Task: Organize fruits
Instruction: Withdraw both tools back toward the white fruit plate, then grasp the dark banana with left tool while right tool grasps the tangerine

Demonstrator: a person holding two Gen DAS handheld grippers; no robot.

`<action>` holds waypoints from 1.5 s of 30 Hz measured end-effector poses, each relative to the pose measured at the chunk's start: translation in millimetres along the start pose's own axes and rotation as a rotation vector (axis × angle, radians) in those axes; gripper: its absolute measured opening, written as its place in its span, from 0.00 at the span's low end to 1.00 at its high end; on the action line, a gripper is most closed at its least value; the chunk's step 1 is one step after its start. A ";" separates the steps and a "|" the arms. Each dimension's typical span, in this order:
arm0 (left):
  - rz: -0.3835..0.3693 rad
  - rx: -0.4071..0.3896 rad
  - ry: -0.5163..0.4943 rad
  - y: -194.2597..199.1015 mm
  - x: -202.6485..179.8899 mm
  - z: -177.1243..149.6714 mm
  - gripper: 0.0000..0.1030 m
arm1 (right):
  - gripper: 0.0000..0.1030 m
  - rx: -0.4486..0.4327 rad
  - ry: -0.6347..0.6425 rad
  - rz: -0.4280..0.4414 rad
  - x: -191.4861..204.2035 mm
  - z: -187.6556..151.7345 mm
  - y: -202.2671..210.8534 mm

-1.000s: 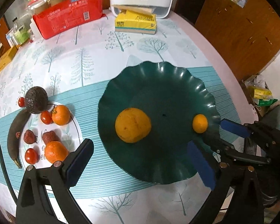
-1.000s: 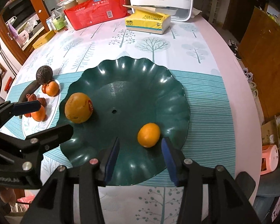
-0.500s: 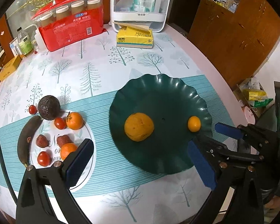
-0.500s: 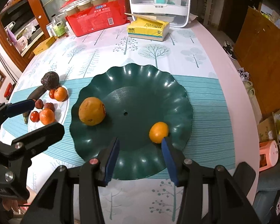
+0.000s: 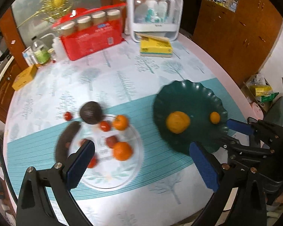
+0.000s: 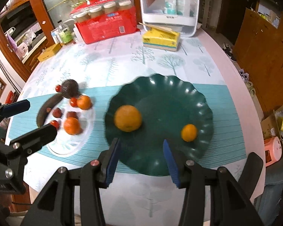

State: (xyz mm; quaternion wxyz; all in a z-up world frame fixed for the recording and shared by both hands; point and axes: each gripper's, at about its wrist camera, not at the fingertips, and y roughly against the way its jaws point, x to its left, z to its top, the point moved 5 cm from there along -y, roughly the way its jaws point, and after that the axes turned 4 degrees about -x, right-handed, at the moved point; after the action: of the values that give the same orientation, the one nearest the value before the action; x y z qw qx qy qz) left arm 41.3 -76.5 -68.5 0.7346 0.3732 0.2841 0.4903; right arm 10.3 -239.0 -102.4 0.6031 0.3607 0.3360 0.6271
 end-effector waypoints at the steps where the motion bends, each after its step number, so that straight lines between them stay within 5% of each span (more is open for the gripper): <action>1: 0.009 -0.008 0.004 5.5 12.5 0.6 0.97 | 0.46 -0.007 0.000 0.002 7.4 2.3 2.2; 10: 0.106 -0.090 -0.002 41.0 116.9 8.8 0.97 | 0.46 -0.101 -0.010 0.006 75.6 32.9 18.4; 18: 0.154 -0.057 -0.002 22.2 192.2 1.1 0.97 | 0.46 -0.125 -0.068 -0.007 111.7 38.7 -7.2; 35: 0.010 0.234 0.007 -118.6 218.1 -50.2 0.93 | 0.46 0.121 -0.123 0.064 143.6 -7.2 -100.5; 45: -0.019 0.273 0.016 -155.2 218.0 -54.9 0.75 | 0.46 0.133 -0.105 0.039 150.4 -13.0 -127.3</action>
State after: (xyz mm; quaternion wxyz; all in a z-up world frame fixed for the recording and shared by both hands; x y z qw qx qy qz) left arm 155.2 104.2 -238.8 0.6793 0.4633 0.3575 0.4428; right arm 62.8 -82.6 -211.1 0.5823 0.4387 0.3379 0.5952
